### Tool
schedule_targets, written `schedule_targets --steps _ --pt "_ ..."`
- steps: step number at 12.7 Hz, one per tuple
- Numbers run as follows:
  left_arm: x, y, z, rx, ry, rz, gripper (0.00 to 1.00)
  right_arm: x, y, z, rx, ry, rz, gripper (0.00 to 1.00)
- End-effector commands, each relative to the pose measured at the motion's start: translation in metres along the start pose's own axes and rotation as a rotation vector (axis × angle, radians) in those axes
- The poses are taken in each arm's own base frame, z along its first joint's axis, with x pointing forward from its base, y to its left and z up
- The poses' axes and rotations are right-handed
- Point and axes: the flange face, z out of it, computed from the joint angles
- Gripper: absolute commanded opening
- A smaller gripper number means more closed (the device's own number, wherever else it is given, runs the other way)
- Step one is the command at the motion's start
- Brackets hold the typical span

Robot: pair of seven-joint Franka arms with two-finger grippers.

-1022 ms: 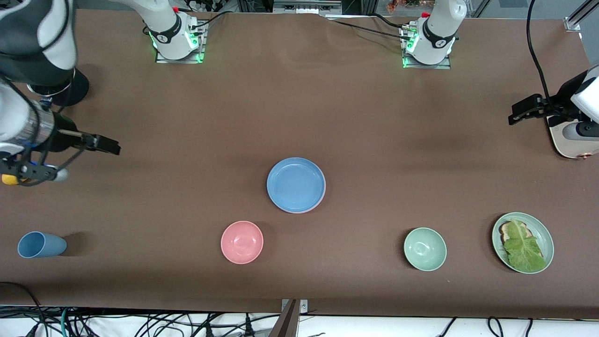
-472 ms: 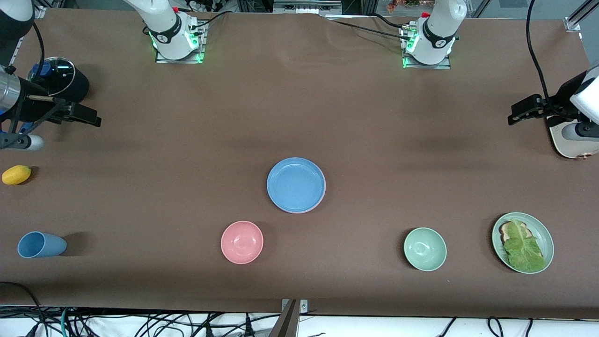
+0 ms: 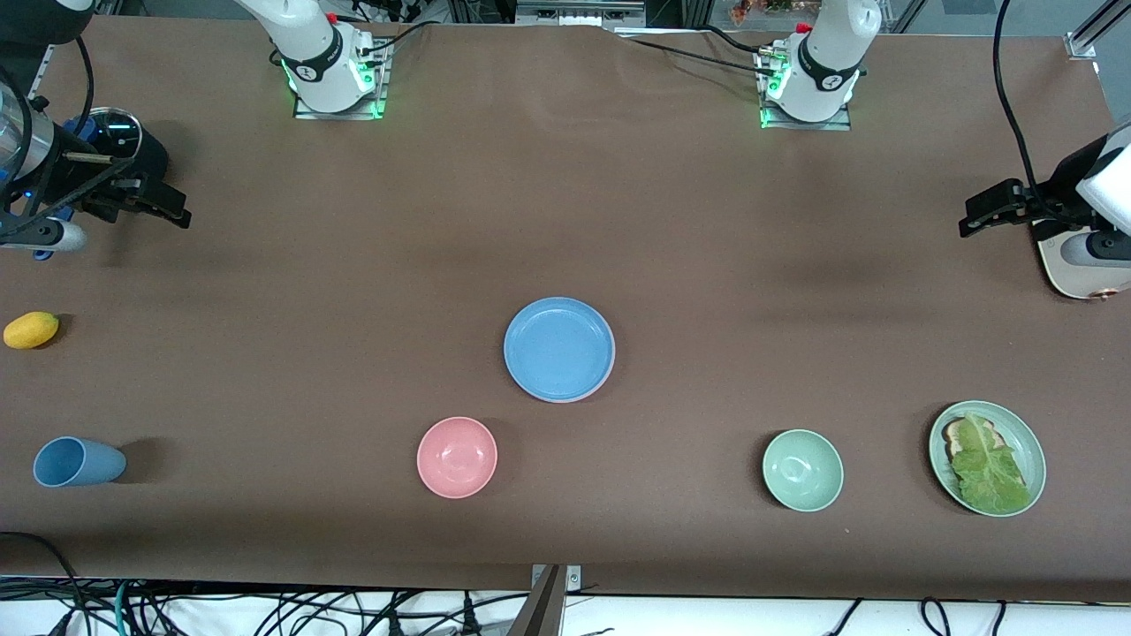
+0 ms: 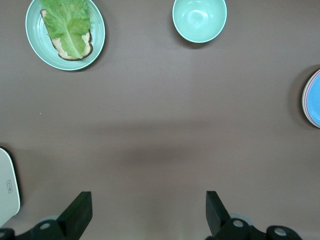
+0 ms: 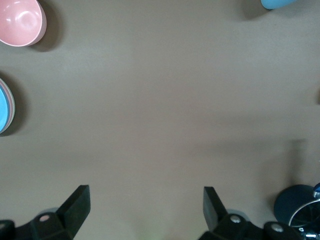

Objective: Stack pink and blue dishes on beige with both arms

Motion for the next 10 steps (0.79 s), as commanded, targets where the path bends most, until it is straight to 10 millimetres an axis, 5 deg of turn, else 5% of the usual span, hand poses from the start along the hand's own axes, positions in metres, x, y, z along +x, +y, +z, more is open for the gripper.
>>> schedule_targets --steps 1,6,10 --pt "0.000 0.002 -0.001 0.014 0.011 0.014 1.00 -0.001 0.006 -0.003 -0.009 0.014 0.001 1.00" --pt "0.000 0.001 -0.003 0.013 0.014 0.012 1.00 -0.001 0.021 -0.004 -0.004 0.012 0.026 1.00" --pt "0.000 0.002 -0.003 0.015 0.014 0.017 1.00 -0.004 0.013 -0.005 -0.002 0.013 0.015 1.00"
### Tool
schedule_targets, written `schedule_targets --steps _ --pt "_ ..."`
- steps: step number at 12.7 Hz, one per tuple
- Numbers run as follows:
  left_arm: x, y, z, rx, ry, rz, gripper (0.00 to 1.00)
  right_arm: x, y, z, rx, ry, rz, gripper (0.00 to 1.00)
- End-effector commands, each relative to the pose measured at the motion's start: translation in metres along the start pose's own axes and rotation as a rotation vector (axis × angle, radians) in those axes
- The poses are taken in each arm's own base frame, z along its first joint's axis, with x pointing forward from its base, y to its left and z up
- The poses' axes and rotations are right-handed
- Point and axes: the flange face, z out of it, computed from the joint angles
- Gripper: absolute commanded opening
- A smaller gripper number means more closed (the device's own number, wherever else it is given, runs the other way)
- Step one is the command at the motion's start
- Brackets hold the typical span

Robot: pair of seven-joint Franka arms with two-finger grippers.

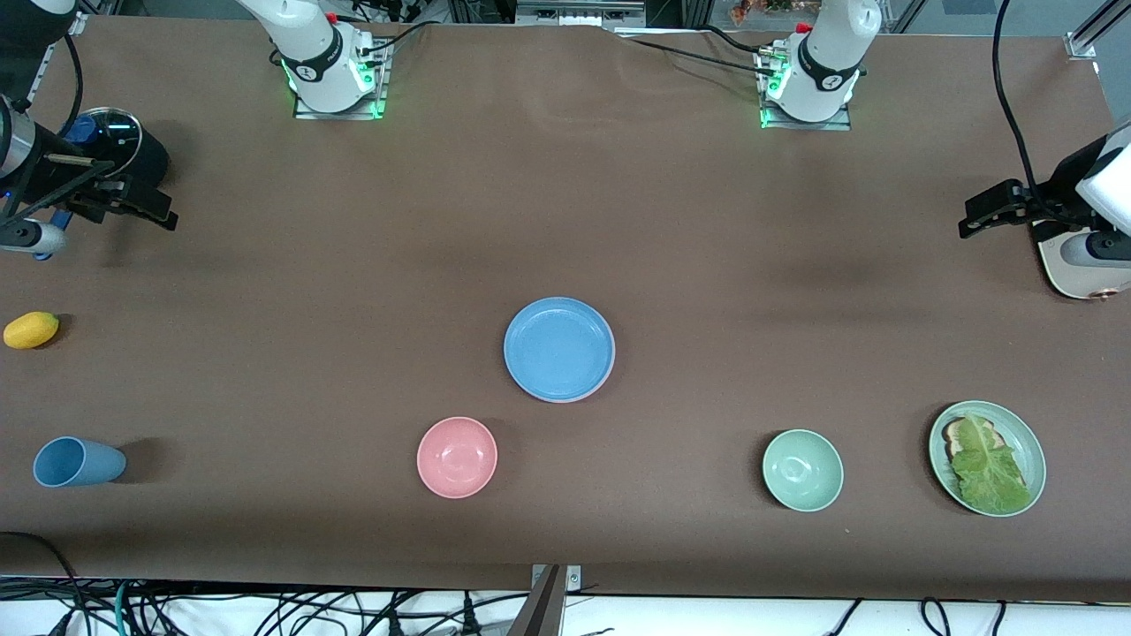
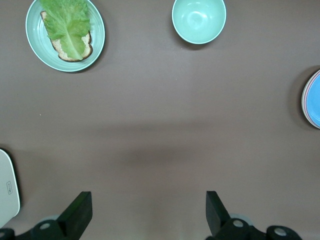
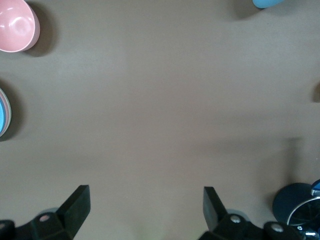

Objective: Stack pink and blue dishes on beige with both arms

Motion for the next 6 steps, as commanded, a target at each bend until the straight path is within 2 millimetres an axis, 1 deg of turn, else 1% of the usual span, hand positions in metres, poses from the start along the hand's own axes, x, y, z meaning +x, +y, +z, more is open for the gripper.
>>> schedule_targets --steps 1,3,6 --pt "-0.0002 0.0015 -0.0024 0.014 0.010 0.015 1.00 -0.0057 0.0009 -0.0051 -0.006 0.011 -0.006 1.00" --pt "-0.0007 0.0004 -0.0033 0.017 0.012 0.016 1.00 -0.0058 0.0010 -0.0050 -0.006 0.010 -0.006 1.00" --pt "-0.0004 -0.0028 -0.0026 0.014 0.010 0.089 1.00 -0.0058 0.0010 -0.0050 -0.006 0.010 -0.006 1.00"
